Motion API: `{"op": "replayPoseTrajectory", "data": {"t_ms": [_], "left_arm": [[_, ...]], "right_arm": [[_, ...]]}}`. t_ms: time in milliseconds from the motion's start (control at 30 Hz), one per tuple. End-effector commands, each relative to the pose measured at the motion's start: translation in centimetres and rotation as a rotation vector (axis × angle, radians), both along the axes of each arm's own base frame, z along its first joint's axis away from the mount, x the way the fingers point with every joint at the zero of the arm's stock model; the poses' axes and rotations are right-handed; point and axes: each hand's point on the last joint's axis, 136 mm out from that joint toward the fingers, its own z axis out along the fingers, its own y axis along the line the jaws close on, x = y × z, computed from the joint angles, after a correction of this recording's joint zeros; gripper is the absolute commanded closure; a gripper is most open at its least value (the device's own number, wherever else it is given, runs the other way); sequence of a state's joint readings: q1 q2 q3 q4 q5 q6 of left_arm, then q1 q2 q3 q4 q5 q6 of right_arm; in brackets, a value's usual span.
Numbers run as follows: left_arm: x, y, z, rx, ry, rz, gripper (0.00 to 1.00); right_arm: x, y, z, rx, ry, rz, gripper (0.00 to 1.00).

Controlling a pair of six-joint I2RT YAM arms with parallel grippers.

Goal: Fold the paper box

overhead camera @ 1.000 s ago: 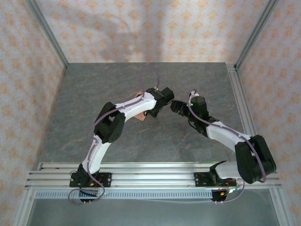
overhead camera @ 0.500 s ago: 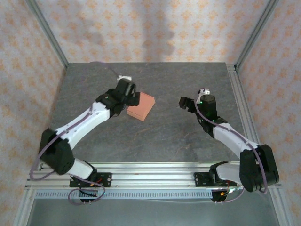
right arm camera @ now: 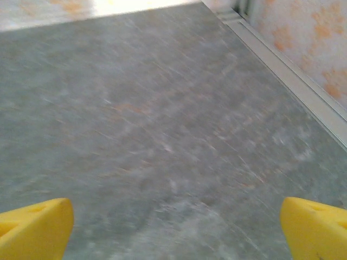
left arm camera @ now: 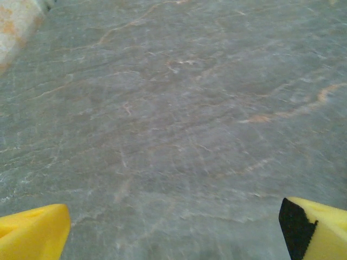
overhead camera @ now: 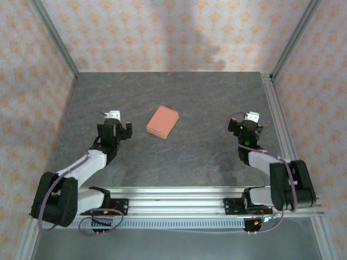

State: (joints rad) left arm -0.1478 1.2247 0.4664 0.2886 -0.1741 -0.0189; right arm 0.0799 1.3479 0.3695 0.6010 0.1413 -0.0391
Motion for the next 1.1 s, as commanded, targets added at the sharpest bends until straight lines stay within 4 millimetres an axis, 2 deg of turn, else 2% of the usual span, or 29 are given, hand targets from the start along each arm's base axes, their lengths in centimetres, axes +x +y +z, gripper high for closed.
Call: {"op": "replayPoseTrajectory", "data": {"t_ms": [0,133,233,333,1067], "left_arm": [[2.1,-0.7,0.7,0.001,-0.119,-0.075,0.0],[3.4,-0.3,0.4,0.037,-0.122,-0.078,0.0],[3.9,0.8,-1.1,-0.044,-0.114,-0.07,0.0],[4.0,1.3,-2.0,-0.057,-0.115,-0.058,0.0],[4.0,1.7,-1.9,-0.052,-0.119,-0.028,0.0]], "right_arm": [[1.5,-1.1,2.3,0.002,-0.167,-0.042,0.02],[2.2,-0.8,0.3,0.006,-0.162,-0.028,0.01],[2.5,-0.7,-0.3,0.013,-0.098,-0.014,0.01],[2.9,-0.6,-0.3,0.014,-0.103,-0.006,0.01],[3.0,-0.6,-0.2,0.014,-0.105,-0.006,0.01]]}}
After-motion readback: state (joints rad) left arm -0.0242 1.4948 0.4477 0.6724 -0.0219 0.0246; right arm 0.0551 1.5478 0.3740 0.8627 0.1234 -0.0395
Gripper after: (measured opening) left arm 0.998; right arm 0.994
